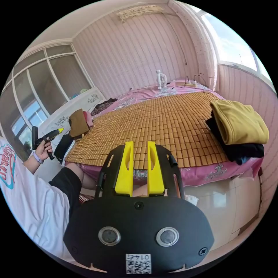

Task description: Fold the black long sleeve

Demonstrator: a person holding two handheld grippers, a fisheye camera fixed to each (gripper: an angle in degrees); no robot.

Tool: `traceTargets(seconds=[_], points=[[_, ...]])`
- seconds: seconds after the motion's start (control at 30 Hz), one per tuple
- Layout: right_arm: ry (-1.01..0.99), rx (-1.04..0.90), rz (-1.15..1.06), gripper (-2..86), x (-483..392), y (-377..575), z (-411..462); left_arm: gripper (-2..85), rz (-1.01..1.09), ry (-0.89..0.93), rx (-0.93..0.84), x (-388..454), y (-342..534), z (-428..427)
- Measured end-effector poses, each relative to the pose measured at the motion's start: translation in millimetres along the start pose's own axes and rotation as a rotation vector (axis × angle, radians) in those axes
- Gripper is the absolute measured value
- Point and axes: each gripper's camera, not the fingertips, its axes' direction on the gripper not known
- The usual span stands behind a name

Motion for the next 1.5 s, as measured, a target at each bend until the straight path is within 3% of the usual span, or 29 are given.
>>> traceTargets(seconds=[0.2, 0.37, 0.53, 1.03, 1.17, 1.33, 1.5], points=[[-0.258, -0.192, -0.388, 9.5, -148.7, -34.6, 85.4, 0.1, -0.147, -0.192, 0.213, -72.2, 90.1, -108.9], [-0.368, -0.317, -0.602, 10.1, -259.1, -46.9, 155.7, 4.1, -0.375, -0.315, 0.261, -142.5, 166.9, -176.6], [-0.625, -0.352, -0.539, 10.2, -320.9, -56.6, 216.2, 4.8, -0.567, -0.438, 0.361, -201.2, 228.7, -231.7], [-0.707, -0.79, -0.692, 11.1, -556.3, -75.0, 461.7, 10.2, -0.658, -0.58, 0.379, -362.5, 266.2, -229.7], [-0.827, -0.806, -0.577, 11.5, -622.1, -93.3, 517.5, 11.2, -0.652, -0.614, 0.394, -395.6, 254.7, -225.0], [-0.666, -0.698, -0.559, 14.5, -679.1, -108.6, 570.3, 11.8, -0.702, -0.691, 0.403, -422.2, 248.4, -220.1], [-0.718, -0.814, -0.298, 7.5, -694.4, -128.2, 616.6, 8.5, -0.692, -0.753, 0.34, -439.1, 239.1, -207.4]])
